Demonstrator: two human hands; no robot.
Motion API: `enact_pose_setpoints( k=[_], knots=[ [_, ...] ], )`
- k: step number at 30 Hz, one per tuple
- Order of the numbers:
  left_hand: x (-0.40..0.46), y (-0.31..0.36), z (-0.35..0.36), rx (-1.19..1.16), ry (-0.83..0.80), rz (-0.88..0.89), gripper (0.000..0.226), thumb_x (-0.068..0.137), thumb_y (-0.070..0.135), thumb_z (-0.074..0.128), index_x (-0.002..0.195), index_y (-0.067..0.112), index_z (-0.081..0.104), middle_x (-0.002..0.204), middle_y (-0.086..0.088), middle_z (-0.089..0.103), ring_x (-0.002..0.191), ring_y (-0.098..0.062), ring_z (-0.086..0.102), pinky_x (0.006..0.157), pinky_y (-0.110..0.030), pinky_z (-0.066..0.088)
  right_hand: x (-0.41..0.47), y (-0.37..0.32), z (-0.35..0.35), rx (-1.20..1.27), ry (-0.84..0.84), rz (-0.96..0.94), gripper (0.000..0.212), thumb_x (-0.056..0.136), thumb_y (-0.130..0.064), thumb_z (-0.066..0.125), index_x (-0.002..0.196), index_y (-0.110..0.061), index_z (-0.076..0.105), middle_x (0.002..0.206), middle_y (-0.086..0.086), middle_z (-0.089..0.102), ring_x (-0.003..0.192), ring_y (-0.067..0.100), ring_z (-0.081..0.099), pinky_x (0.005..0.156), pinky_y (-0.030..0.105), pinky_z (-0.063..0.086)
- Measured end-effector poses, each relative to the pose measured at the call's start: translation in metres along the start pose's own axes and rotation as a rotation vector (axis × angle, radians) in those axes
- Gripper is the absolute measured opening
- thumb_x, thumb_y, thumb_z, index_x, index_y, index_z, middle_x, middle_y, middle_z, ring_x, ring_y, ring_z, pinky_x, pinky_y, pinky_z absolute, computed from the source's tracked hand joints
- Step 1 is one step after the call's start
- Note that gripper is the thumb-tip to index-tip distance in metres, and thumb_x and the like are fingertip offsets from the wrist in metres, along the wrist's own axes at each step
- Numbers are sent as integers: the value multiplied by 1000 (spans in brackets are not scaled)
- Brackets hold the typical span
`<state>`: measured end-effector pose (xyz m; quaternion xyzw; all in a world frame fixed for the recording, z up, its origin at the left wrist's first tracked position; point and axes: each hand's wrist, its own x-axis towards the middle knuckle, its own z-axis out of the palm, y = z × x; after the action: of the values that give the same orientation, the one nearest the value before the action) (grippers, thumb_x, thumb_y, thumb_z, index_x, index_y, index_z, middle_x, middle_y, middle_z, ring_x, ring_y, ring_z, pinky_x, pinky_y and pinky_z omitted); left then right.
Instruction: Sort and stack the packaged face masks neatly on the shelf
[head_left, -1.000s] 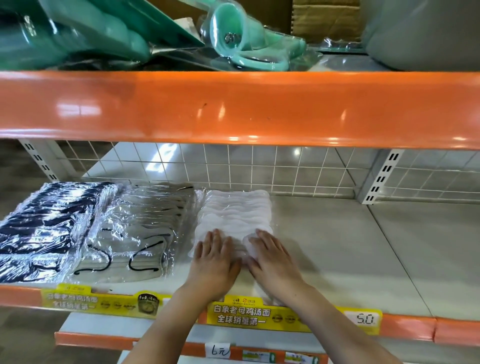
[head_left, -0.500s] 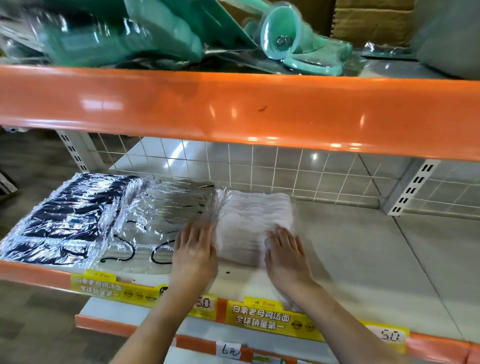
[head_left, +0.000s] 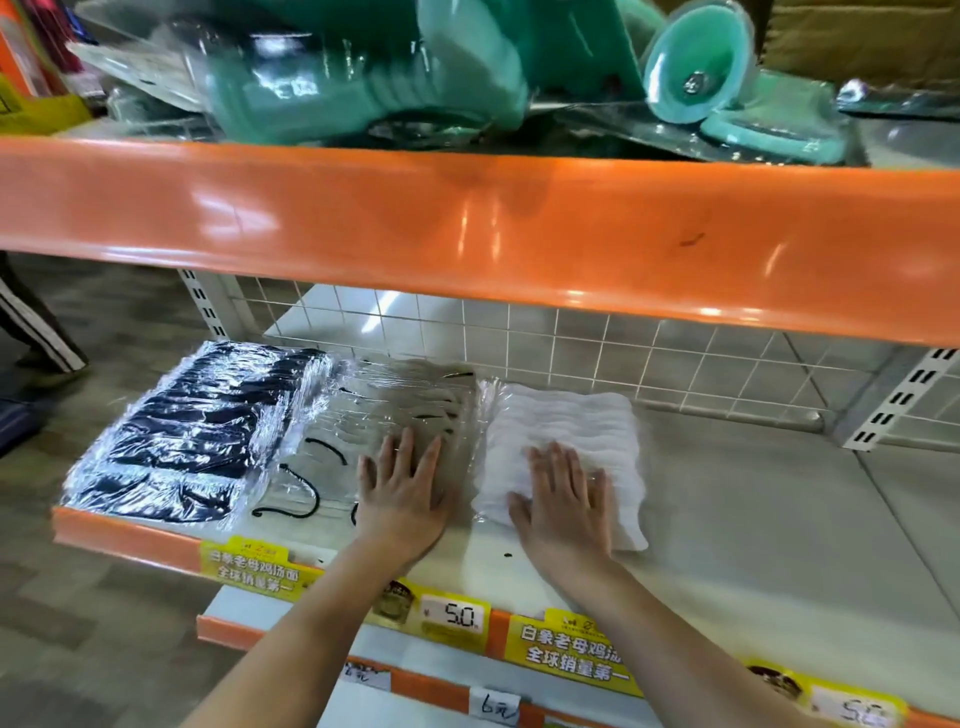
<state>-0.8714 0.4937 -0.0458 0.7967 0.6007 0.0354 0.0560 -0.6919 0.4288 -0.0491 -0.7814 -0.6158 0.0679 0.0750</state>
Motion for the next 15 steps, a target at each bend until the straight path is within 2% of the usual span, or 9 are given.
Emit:
enact_pose_setpoints(
  k=[3,5,7,9,12,15],
  knots=[
    [1,-4,1,-2,19,25,78,77,59,15,151,37,6,161,-2,-3,147,-24,-4,117,-47,-2,1,-1,0,3,-6,11,88,73,-58,-12,153,-25,-2,161,0,-10,147,18,-13,113,47,-16],
    [2,-6,3,-3,52,48,84,71,64,5,151,37,9,161,-2,0,147,-24,-1,116,-48,-1,1,-2,-2,-2,-6,19,71,90,-57,5,153,-25,0,161,0,-8,147,18,-12,114,46,-14],
    [1,-7,3,-7,55,56,90,66,65,2,150,36,15,160,-2,5,147,-25,2,116,-48,0,-1,-2,-4,-12,6,19,64,97,-52,16,153,-25,3,161,-1,-6,147,18,-10,114,45,-13],
    [0,-6,1,-49,77,66,87,69,64,10,148,31,29,158,-7,19,145,-29,14,115,-51,6,-3,-1,-9,16,18,0,61,98,-49,20,153,-25,8,161,-1,-2,147,17,-7,116,44,-10],
    [-2,-3,-3,-106,141,108,67,80,54,32,127,16,59,136,-17,53,127,-40,47,103,-61,32,-7,1,-16,44,9,-48,55,101,-42,26,152,-23,16,161,0,1,147,16,-5,117,42,-7],
    [-6,2,-10,-87,212,139,60,89,52,32,114,10,66,120,-17,63,114,-45,56,91,-64,41,-15,6,-26,120,20,-52,48,103,-40,25,147,-23,25,161,-1,2,147,16,-5,118,41,-5]
  ],
)
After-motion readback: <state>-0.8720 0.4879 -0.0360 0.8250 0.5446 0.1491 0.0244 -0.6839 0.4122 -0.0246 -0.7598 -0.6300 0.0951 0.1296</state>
